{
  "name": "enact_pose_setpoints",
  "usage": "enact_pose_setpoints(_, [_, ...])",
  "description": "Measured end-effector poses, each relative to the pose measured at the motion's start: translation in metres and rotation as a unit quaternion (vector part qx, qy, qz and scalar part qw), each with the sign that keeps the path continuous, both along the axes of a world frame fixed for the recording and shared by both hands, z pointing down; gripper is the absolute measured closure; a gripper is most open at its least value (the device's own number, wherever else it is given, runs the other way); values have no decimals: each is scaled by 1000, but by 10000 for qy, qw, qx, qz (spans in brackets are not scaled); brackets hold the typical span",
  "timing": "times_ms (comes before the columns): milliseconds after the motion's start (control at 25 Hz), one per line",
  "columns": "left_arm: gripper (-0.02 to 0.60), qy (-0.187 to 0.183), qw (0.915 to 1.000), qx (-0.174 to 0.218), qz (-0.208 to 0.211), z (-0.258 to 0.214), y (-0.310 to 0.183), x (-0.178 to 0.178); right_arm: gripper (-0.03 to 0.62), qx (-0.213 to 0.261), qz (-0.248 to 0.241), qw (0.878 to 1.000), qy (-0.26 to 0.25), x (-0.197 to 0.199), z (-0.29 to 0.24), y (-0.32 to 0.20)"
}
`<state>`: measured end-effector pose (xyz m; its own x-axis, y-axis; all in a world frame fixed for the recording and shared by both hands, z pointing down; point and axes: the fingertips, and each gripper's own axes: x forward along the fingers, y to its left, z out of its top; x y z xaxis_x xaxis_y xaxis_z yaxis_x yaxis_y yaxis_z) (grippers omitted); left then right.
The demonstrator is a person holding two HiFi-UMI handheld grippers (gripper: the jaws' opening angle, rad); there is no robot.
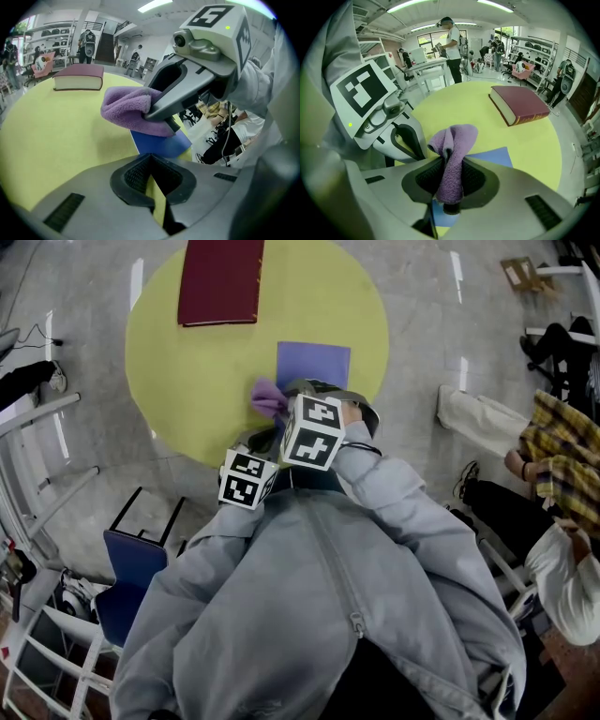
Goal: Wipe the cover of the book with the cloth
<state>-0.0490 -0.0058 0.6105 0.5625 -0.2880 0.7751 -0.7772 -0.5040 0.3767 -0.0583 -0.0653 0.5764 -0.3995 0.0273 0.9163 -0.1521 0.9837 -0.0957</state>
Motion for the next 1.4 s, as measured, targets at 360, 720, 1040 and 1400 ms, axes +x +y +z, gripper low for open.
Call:
enact_pose_setpoints(360, [563, -22, 10000, 7, -8, 2, 1, -3, 493, -5, -97, 9999, 99, -8, 19, -1])
enact_pose_setpoints(720, [564, -46, 10000, 1, 35, 3, 0, 0, 493, 20, -134, 9994, 330, 29, 23, 0])
enact_pose_setpoints(1040, [563, -61, 9999, 8, 89, 0, -1, 3, 493, -53, 150, 9973, 714, 91, 27, 6])
enact_pose_setpoints(1400, [563, -147, 9997, -42, 178, 0, 3, 3, 493, -166, 523, 9938, 963, 132, 33, 9])
